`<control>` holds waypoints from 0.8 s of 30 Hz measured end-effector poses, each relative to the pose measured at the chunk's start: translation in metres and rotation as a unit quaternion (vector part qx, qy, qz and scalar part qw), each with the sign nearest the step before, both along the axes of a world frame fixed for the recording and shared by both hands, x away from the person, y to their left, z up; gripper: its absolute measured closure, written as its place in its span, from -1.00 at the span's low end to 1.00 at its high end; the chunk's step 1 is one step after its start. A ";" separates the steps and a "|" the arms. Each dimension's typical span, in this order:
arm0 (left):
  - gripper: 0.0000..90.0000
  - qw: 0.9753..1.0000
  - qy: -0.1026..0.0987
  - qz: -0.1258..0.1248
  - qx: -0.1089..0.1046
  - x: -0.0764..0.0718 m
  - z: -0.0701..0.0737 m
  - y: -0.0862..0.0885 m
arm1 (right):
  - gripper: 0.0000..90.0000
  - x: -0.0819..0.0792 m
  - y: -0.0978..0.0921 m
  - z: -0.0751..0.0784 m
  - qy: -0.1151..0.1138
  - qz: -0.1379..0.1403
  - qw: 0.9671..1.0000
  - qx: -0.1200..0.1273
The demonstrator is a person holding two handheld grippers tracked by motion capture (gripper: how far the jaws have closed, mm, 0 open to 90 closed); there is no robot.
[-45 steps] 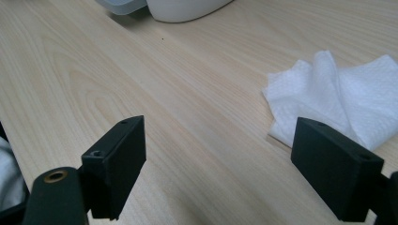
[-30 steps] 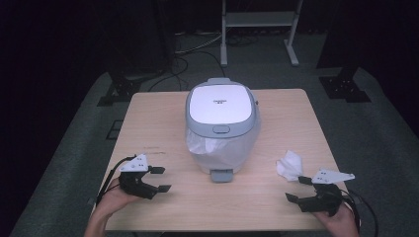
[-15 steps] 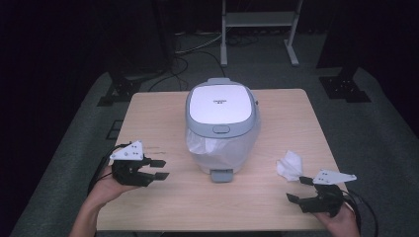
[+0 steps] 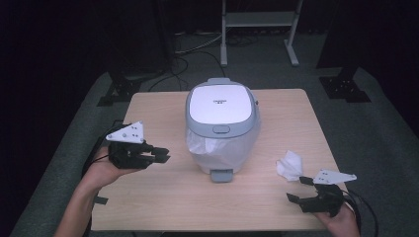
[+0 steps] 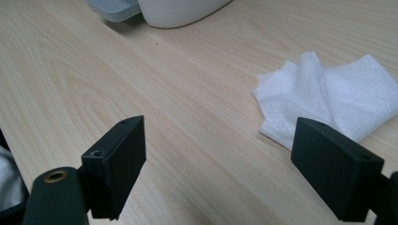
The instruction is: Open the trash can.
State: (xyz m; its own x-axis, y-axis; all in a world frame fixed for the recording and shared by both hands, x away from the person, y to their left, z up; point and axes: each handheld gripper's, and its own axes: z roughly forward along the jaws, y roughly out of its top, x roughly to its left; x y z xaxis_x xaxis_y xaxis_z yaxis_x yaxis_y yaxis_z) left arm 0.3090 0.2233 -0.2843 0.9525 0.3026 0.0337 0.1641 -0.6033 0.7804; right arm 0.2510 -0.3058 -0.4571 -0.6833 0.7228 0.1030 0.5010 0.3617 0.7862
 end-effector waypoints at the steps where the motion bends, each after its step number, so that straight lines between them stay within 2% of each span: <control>1: 0.73 1.000 0.000 0.000 0.000 0.000 0.000 0.000 | -0.62 0.000 0.000 0.000 0.000 0.000 1.000 0.000; 8: 0.78 1.000 0.000 -0.015 0.011 0.003 0.020 -0.010 | -0.62 0.001 0.000 0.000 0.000 0.001 1.000 0.000; 18: 0.78 0.999 -0.012 -0.035 0.003 0.009 0.048 -0.027 | -0.62 0.001 -0.001 -0.001 0.001 0.001 1.000 0.001; 24: 0.78 0.999 -0.015 -0.043 -0.006 0.014 0.057 -0.037 | -0.62 0.001 -0.001 -0.001 0.001 0.002 1.000 0.002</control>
State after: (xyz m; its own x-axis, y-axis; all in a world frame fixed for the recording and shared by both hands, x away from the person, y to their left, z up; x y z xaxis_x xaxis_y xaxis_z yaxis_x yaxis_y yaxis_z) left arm 0.3230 0.1865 -0.2274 0.9735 0.2209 0.0590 0.0893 -0.6048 0.7914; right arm 0.2525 -0.3065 -0.4581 -0.6857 0.7200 0.1066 0.5014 0.3611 0.7863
